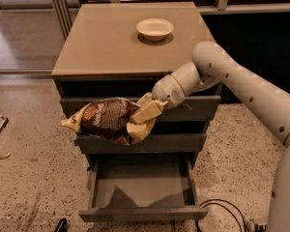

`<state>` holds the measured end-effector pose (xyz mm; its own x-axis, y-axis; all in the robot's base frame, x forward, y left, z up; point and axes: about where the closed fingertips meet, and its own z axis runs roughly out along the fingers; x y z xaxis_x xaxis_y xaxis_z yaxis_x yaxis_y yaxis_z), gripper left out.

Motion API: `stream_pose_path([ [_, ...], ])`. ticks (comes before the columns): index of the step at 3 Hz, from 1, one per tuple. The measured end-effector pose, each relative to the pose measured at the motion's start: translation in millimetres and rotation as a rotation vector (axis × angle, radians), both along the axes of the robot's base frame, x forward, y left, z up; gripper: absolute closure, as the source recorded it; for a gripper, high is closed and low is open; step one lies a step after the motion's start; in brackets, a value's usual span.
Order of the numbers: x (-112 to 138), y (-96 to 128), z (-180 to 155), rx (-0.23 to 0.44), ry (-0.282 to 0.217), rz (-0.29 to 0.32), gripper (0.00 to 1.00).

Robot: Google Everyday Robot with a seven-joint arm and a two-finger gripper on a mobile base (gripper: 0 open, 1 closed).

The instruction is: Place brown chip bag into bottom drawer

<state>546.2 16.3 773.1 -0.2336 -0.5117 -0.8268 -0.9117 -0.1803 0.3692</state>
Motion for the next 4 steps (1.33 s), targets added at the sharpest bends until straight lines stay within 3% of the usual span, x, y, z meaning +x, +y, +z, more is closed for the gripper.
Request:
stream_pose_path([
  [1, -26, -6, -37, -0.123, -0.014, -0.055, 1.00],
  [2, -49, 1, -101, -0.239, 0.026, -0.073, 1.00],
  [3, -54, 13, -165, -0.306, 0.068, -0.100, 1.00],
  [4, -50, 18, -229, -0.355, 0.129, -0.173, 1.00],
])
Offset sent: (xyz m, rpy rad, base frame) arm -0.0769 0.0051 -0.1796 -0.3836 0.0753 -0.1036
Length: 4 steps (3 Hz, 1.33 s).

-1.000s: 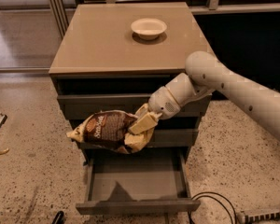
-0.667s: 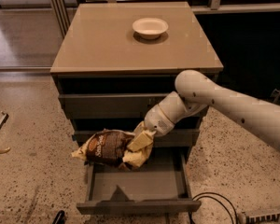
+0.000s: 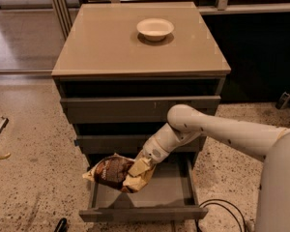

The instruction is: Place brown chip bag into bottom drawer

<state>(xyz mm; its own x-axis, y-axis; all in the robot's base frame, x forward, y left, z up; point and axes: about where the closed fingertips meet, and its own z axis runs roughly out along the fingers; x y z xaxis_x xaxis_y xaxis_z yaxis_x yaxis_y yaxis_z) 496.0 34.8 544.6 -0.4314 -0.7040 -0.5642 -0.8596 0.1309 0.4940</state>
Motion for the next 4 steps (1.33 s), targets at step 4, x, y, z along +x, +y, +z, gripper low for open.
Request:
stream_pose_path([
  [4, 40, 4, -103, -0.153, 0.022, -0.318, 1.00],
])
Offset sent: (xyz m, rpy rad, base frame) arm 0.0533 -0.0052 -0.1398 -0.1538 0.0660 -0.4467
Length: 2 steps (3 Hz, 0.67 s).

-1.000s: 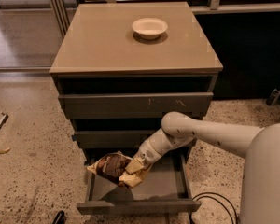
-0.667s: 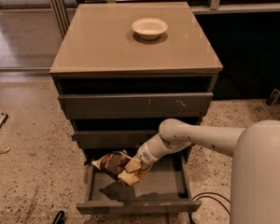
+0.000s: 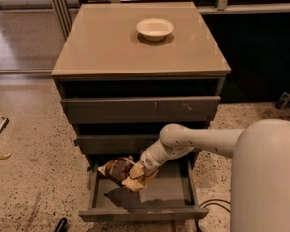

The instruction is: Place brown chip bag into bottom drawer

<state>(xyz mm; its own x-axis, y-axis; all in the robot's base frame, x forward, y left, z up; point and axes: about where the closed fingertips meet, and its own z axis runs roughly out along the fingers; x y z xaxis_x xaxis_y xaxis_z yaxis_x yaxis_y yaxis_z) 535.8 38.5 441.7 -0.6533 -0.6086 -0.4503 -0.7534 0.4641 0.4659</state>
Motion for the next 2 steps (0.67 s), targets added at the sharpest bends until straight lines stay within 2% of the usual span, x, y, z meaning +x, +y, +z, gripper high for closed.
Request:
stream_pose_path([
  [1, 21, -3, -46, -0.108, -0.012, -0.067, 1.00],
  [2, 45, -9, -103, -0.196, -0.002, -0.125, 1.00],
])
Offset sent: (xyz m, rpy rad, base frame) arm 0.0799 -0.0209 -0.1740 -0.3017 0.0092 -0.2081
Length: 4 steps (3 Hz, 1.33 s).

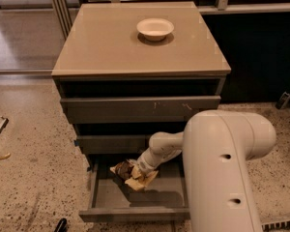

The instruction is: Place brown chip bag into bottom drawer

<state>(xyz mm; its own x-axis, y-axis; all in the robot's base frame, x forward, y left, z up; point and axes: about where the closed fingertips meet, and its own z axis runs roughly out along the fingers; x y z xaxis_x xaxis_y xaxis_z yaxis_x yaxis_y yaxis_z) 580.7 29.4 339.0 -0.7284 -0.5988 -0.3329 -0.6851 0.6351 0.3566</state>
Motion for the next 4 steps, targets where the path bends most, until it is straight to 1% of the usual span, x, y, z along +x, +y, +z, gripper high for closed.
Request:
stream_pose_path([
  [1, 15, -9, -53, -0.019, 0.044, -0.038, 1.00],
  [2, 27, -15, -94, -0.006, 0.087, -0.015, 1.00],
  [3, 33, -18, -123, 0.016, 0.106, 0.027, 0.81],
  [4, 33, -21, -141, 0.049, 0.099, 0.068, 0.59],
])
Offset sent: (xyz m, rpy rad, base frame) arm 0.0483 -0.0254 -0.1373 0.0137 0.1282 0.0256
